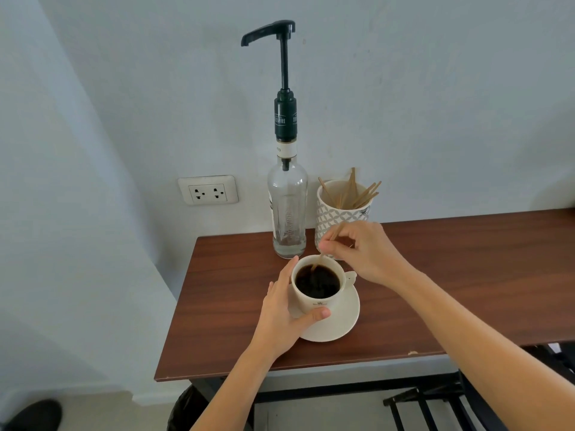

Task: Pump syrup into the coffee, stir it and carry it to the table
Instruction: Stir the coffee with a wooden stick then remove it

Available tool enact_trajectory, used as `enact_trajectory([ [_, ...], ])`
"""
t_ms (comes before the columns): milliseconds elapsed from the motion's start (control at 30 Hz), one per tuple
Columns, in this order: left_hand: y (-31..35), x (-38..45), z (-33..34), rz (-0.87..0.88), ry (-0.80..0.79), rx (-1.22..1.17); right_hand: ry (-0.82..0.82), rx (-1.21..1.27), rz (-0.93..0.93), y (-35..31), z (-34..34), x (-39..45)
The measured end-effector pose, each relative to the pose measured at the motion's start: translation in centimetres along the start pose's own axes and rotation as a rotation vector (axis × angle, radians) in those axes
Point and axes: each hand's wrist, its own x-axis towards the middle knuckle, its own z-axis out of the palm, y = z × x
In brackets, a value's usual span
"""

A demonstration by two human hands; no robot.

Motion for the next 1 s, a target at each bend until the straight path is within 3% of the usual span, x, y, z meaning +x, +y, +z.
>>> enact_trajectory([
  [100,0.1,-0.1,0.0,0.014,0.014,0.007,0.034,-0.113,0.014,0.7,-1.1,0.0],
  [167,0.1,-0.1,-0.1,0.016,0.023,0.011,-0.032,-0.168,0.031,0.7,-1.6,-0.6],
  [267,-0.1,0.0,-0.2,0.015,0.021,0.014,-0.143,-0.06,0.026,-0.7,-0.7,-1.4],
  [367,-0.3,0.0,-0.1,0.022,0.023,0.005,-0.091,0.024,-0.037,-1.5,0.9,-1.0],
  [567,0.1,0.0,-0.1,0.022,0.021,0.012,-0.046,-0.211,0.014,-0.2,-0.8,0.0],
  [700,0.0,0.0,-0.2,0.011,0.021,0.015,-0.171,0.008,0.006,-1.3,0.4,-0.6],
  [767,-0.2,0.0,-0.1,0.017,0.017,0.02,-0.103,0.035,-0.022,-1.4,1.2,-0.2],
  [900,0.1,0.0,-0.2,0.011,0.016,0.028,-0.006,-0.188,-0.022,-0.2,-0.1,0.6],
  [1000,0.1,0.0,-0.2,0.006,0.02,0.028,-0.127,-0.12,0.032,-0.5,-0.5,-0.1],
])
